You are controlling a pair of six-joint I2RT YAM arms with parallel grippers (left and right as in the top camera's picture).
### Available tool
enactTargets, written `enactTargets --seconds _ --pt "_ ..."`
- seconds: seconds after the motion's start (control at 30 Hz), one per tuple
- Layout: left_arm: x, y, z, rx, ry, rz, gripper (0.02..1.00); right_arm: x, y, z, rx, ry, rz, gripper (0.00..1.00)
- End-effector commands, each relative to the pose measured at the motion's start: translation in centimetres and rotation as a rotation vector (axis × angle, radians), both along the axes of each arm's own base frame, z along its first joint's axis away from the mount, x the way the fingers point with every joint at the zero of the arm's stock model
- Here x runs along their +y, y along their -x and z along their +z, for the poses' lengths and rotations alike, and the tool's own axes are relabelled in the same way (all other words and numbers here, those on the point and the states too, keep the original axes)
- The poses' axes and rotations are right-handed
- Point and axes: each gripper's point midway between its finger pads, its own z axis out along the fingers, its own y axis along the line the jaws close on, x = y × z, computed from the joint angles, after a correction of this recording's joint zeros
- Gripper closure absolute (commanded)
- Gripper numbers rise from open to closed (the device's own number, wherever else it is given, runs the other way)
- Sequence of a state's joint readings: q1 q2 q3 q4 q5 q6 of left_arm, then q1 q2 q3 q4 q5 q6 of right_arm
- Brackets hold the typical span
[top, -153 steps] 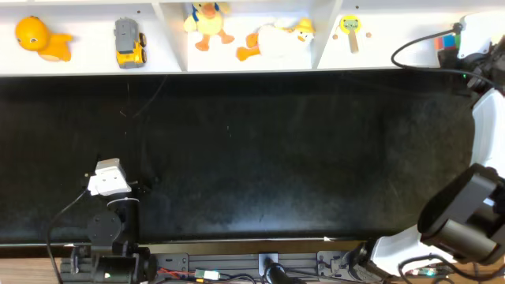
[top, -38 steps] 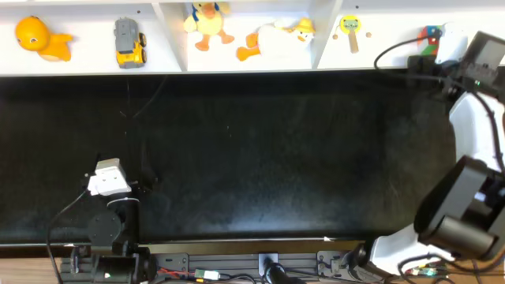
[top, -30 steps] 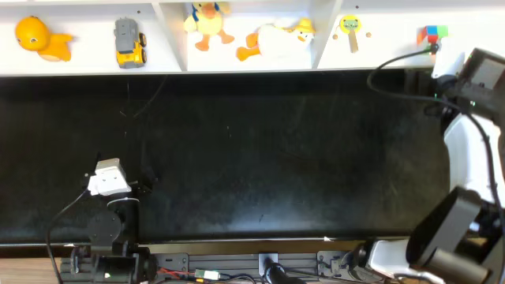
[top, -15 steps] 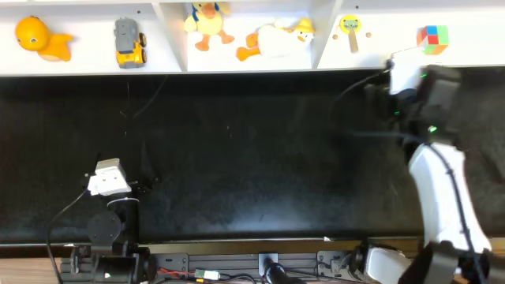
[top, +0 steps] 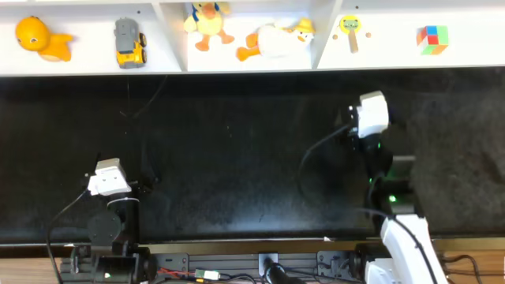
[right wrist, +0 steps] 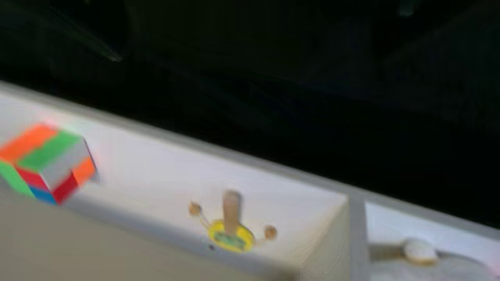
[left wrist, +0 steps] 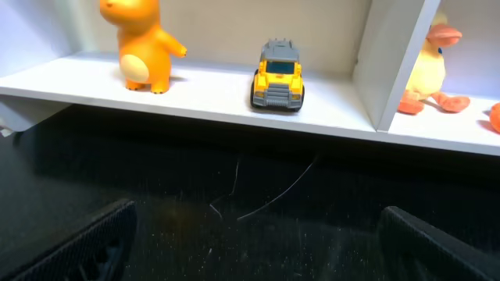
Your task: Store Toys
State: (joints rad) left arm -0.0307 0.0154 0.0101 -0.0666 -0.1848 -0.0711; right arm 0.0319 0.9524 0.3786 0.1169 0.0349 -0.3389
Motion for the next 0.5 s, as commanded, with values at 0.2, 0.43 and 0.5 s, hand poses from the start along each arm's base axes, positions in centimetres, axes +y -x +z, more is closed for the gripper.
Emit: enactTargets --seconds 0.2,0.43,0.5 --pt "0.3 0.1 0.1 -0.005 -0.022 0.016 0.02 -0.6 3.3 -0.3 -0.096 -0.072 -0.107 0.007" --pt "0.3 0.1 0.1 -0.005 -0.022 0.016 0.02 -0.3 4.9 -0.4 -0.163 -0.176 -0.115 0.005" --pt "0.3 0.1 0.1 -0.005 -0.022 0.016 0.02 -0.1 5.4 -0.7 -0.174 -0.183 -0.103 0.005"
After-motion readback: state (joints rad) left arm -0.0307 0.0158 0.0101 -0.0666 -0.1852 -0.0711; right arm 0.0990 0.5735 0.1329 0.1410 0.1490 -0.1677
